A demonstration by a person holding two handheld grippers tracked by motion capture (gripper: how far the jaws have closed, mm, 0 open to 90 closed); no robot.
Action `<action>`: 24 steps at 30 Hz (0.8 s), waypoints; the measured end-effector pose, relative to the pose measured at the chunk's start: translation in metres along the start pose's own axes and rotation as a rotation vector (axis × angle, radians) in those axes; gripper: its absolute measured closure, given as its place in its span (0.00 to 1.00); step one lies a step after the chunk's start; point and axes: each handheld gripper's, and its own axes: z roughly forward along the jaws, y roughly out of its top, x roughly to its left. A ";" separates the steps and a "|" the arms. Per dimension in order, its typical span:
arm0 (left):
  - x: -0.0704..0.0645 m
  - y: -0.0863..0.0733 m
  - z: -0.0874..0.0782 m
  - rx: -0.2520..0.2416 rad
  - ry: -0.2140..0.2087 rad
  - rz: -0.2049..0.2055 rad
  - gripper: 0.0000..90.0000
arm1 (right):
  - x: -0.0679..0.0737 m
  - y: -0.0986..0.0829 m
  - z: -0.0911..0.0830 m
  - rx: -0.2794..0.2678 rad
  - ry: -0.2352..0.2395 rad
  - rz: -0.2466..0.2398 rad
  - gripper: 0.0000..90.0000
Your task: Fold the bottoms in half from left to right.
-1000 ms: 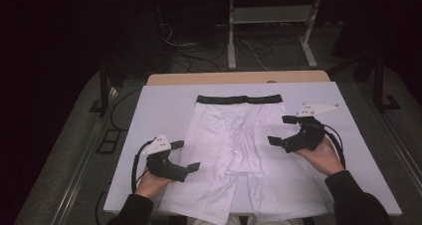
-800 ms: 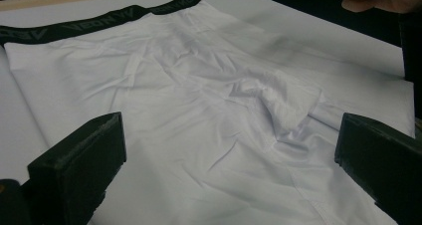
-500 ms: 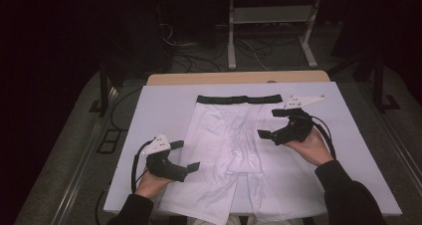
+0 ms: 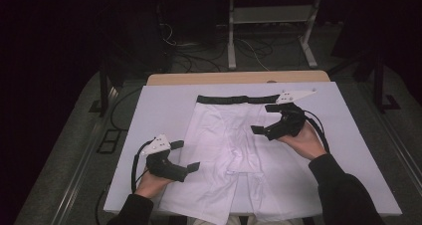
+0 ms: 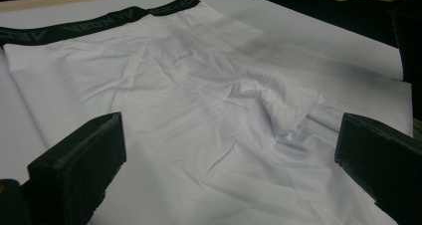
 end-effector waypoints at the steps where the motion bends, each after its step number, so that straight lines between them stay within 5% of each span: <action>1: 0.000 0.000 0.000 0.000 0.000 0.000 0.00 | 0.000 0.003 0.002 -0.002 0.003 -0.003 0.00; 24: 0.000 0.000 0.000 -0.004 -0.004 0.000 0.00 | 0.007 0.031 0.031 0.014 0.038 -0.033 0.00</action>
